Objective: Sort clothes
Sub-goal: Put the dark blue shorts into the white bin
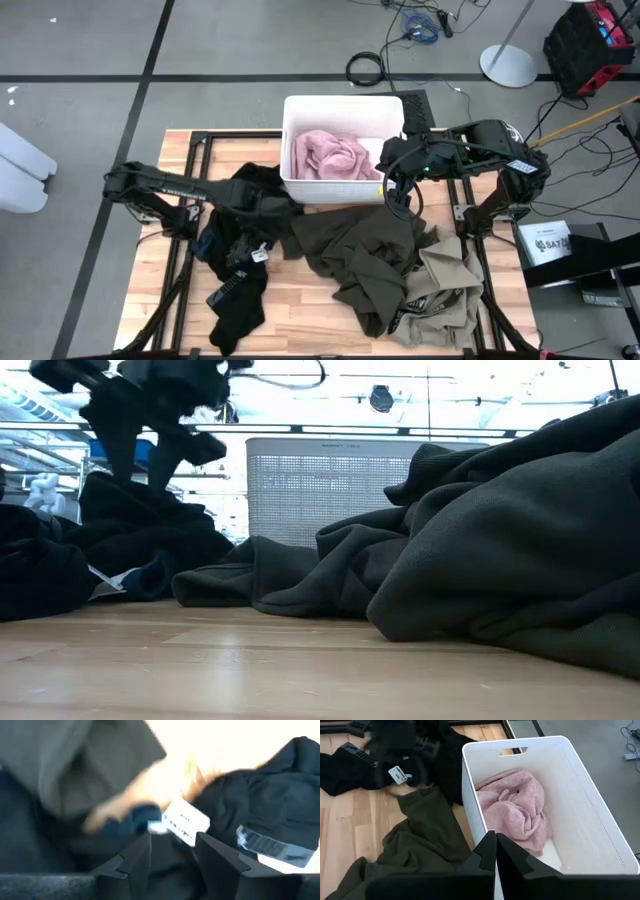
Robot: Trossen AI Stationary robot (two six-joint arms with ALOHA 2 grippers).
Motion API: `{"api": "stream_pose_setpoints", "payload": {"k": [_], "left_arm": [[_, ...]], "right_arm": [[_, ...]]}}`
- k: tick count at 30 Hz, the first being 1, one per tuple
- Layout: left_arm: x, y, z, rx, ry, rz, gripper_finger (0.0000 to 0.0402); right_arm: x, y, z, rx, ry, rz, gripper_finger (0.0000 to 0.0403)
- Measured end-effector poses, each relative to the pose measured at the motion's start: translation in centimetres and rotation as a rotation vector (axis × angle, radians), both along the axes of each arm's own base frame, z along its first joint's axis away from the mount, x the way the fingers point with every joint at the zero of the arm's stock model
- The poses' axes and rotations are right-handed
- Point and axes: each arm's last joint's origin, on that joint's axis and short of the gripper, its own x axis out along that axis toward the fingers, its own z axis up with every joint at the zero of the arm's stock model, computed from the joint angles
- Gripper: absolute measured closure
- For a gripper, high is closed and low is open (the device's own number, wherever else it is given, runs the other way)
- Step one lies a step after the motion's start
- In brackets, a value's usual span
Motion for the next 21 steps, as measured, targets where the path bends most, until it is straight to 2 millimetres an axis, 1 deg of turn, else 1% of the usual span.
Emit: {"api": "stream_pose_setpoints", "payload": {"k": [4,7,12,16,18,21], "left_arm": [[1.1,-2.0,-0.4,0.108,-0.124,-0.165,0.0240],[2.0,-2.8,-1.2,0.162,-0.158,-0.260,0.0240],[2.9,-3.0,-4.2,0.185,-0.012,-0.309,0.0240],[3.4,-2.7,-6.5,0.244,0.096,-0.351,0.0240],[3.6,-2.3,-7.4,0.298,0.133,-0.347,0.0240],[3.7,-1.9,-8.3,0.319,0.194,-0.357,0.0240]], "right_arm": [[0.0,0.0,0.0,0.008,-0.004,-0.009,0.0403],[0.0,0.1,0.0,0.025,-0.002,0.005,0.0403],[0.0,0.2,0.0,0.050,0.001,0.026,0.0403],[0.0,0.2,-0.1,0.050,0.006,0.043,0.0403],[0.0,0.3,-0.1,0.050,0.011,0.059,0.0403],[0.0,0.3,-0.1,0.047,0.013,0.064,0.0403]]}}
